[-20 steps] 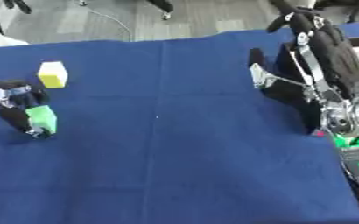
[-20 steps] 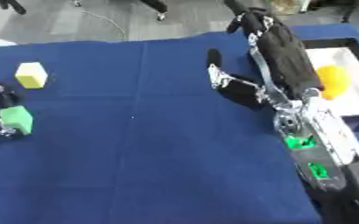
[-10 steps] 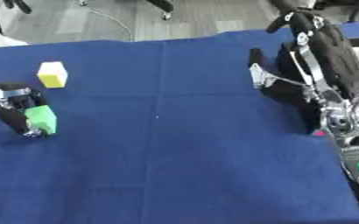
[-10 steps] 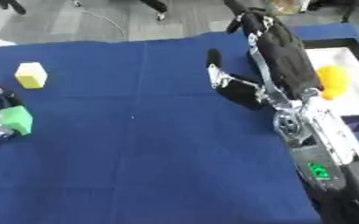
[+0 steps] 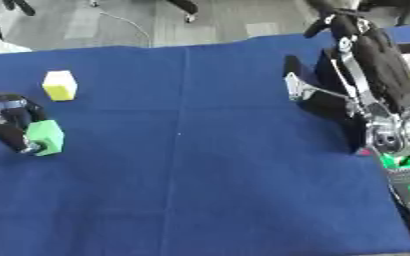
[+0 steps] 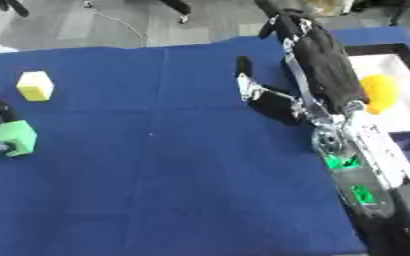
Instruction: Pick up the objects with one hand, pass them to the other hand, and then place them into the box on the other side of the table.
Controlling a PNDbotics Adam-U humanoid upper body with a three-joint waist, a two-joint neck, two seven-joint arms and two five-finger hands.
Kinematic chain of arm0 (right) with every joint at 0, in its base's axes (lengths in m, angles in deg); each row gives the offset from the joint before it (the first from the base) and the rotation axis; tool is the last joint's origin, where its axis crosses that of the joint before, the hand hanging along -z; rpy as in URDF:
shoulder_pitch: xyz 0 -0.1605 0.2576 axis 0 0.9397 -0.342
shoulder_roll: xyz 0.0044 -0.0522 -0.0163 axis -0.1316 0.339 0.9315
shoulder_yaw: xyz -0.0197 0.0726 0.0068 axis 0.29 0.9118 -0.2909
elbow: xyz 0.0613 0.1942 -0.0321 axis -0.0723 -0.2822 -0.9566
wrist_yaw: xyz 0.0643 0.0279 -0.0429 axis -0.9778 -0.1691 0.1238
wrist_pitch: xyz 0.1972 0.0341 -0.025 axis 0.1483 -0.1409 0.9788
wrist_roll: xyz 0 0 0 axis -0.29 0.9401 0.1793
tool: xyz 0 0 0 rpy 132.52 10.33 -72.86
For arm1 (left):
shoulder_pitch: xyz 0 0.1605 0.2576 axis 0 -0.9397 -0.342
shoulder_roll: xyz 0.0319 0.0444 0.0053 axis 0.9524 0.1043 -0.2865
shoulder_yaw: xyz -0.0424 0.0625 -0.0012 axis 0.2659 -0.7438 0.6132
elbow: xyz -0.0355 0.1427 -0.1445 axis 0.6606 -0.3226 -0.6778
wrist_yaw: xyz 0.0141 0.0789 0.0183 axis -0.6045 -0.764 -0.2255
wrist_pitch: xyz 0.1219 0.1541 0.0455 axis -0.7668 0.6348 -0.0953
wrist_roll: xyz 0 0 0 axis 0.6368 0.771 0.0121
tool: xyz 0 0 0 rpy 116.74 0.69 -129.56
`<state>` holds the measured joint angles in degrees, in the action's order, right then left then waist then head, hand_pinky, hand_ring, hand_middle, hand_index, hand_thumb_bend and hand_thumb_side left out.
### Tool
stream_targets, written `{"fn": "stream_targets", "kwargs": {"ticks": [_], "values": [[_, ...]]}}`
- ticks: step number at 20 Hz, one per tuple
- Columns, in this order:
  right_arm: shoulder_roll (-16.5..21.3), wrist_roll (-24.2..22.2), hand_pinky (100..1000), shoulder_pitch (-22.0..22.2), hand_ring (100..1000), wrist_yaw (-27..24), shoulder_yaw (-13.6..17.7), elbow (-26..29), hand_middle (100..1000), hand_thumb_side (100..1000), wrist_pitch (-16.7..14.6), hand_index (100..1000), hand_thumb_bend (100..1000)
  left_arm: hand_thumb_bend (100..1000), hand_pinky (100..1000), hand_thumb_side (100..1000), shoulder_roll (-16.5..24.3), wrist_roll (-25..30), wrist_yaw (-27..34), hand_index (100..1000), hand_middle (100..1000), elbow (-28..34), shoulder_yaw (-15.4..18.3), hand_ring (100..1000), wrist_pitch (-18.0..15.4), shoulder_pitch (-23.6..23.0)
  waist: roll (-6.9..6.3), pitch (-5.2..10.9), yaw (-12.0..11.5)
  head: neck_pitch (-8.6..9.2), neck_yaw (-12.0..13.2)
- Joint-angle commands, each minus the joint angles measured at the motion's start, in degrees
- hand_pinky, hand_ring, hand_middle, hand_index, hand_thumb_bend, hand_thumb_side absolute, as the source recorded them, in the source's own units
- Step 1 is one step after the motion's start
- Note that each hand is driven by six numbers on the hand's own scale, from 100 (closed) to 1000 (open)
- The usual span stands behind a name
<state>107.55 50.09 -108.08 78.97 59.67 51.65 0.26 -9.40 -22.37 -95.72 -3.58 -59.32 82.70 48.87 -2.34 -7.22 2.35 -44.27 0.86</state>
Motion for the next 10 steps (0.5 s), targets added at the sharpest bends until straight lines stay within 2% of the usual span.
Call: {"fn": "stream_targets", "kwargs": {"ticks": [1,10], "values": [[1.14,-0.21,454,-0.50,859,-0.29,0.48,1.22,621,371,-0.15,983,100,304,803,138,2.77,0.36,-0.90,792,689,1.23,1.10,657,0.16,0.41,-0.87,1.26,0.01,0.15,-0.04],[1.35,-0.51,456,-0.43,858,-0.31,0.47,1.22,622,368,-0.30,982,100,261,768,137,3.18,-1.62,0.09,704,572,2.20,1.96,576,0.24,-0.09,-0.85,1.33,-0.06,0.15,-0.30]]}}
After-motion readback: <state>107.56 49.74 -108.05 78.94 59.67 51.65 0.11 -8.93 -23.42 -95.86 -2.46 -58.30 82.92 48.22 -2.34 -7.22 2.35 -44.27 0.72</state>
